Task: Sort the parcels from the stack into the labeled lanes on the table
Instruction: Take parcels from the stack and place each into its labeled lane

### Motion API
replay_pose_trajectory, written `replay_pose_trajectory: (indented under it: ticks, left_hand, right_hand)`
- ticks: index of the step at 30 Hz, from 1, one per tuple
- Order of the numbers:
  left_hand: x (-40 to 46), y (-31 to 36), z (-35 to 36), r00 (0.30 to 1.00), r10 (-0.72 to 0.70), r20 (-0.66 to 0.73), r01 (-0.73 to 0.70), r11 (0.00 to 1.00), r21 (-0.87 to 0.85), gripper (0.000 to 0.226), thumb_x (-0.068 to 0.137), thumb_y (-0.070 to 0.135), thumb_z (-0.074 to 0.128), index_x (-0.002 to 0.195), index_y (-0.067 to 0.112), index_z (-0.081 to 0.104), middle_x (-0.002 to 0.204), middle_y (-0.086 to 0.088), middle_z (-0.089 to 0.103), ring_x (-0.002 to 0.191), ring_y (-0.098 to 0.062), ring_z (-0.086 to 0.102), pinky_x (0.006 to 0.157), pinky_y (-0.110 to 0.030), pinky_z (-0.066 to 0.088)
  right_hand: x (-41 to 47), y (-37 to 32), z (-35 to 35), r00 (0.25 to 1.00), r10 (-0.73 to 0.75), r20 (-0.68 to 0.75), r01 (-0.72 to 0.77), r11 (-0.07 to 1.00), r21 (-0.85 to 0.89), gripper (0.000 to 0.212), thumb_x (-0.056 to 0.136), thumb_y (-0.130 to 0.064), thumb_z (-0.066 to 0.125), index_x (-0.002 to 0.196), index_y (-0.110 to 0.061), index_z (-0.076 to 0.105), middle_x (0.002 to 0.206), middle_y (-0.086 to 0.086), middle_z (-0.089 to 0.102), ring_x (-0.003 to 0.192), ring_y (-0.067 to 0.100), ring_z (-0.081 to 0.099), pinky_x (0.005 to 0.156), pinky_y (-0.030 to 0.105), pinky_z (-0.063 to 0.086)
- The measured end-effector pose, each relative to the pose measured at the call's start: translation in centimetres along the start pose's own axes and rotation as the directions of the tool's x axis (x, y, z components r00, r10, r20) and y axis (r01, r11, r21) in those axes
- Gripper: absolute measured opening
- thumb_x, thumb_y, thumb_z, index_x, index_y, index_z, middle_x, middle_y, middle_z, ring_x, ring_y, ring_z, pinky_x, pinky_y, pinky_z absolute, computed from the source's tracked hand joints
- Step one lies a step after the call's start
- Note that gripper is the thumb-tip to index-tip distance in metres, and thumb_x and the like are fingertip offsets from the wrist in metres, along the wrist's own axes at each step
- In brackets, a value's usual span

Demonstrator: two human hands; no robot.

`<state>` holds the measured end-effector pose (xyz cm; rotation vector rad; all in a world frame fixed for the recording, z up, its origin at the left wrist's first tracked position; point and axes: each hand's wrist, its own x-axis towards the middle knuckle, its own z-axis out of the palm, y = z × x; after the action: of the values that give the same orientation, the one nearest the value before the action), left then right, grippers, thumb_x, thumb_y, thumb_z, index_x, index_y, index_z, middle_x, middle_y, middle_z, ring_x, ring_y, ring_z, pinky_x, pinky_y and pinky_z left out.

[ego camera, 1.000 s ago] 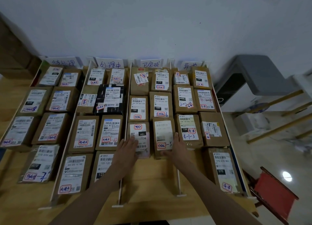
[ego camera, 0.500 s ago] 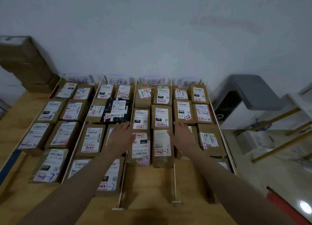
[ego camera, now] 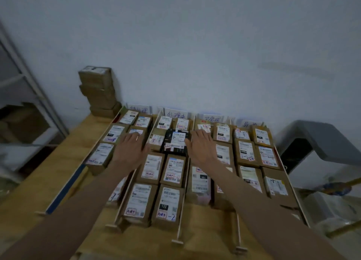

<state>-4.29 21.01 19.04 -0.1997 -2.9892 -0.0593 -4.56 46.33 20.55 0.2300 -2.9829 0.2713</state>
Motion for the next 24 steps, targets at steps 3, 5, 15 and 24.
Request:
replay_pose_trajectory:
  ticks: [3,5,15,24]
  left_hand:
    - [-3.2,-5.9,-1.1,0.999,-0.051,-0.019,0.051,0.998,0.021,0.052,0.102,0.043,0.033,0.141,0.012,0.046,0.144,-0.007,0.048,0.135,-0.025,0.041,0.117,-0.041,0.022]
    - [-5.5,-9.9,-1.7,0.995,-0.092,-0.035,0.093,0.996,0.010,0.051,0.101,0.042,0.037,0.140,0.012,0.047,0.142,-0.008,0.050,0.134,-0.025,0.042,0.116,-0.041,0.022]
    - [-13.4,-26.0,-3.3,0.976,-0.218,-0.017,0.218,0.976,0.020,0.056,0.102,0.048,0.029,0.145,0.015,0.041,0.148,-0.004,0.045,0.139,-0.022,0.036,0.120,-0.042,0.019]
    - [-11.1,-35.0,-2.3,0.972,-0.234,-0.031,0.235,0.972,0.022,0.052,0.102,0.046,0.034,0.138,0.013,0.048,0.139,-0.005,0.052,0.132,-0.024,0.043,0.117,-0.042,0.024]
  right_hand:
    - [-0.5,-6.3,1.4,0.999,-0.041,0.006,0.041,0.999,0.020,0.055,0.107,-0.043,0.026,0.150,-0.010,0.035,0.157,0.007,0.034,0.149,0.023,0.023,0.123,0.041,0.017]
    - [-0.9,-10.6,2.4,0.998,-0.064,0.025,0.063,0.998,0.025,0.055,0.107,-0.042,0.027,0.151,-0.011,0.033,0.158,0.007,0.033,0.150,0.023,0.022,0.123,0.040,0.017]
    - [-1.8,-27.9,6.3,0.990,-0.135,0.042,0.133,0.990,0.047,0.049,0.106,-0.041,0.031,0.145,-0.013,0.039,0.148,0.006,0.042,0.141,0.024,0.034,0.118,0.040,0.027]
    - [4.0,-36.2,9.3,0.982,-0.184,0.041,0.182,0.982,0.047,0.049,0.105,-0.041,0.032,0.144,-0.012,0.040,0.144,0.008,0.045,0.136,0.025,0.039,0.115,0.039,0.030]
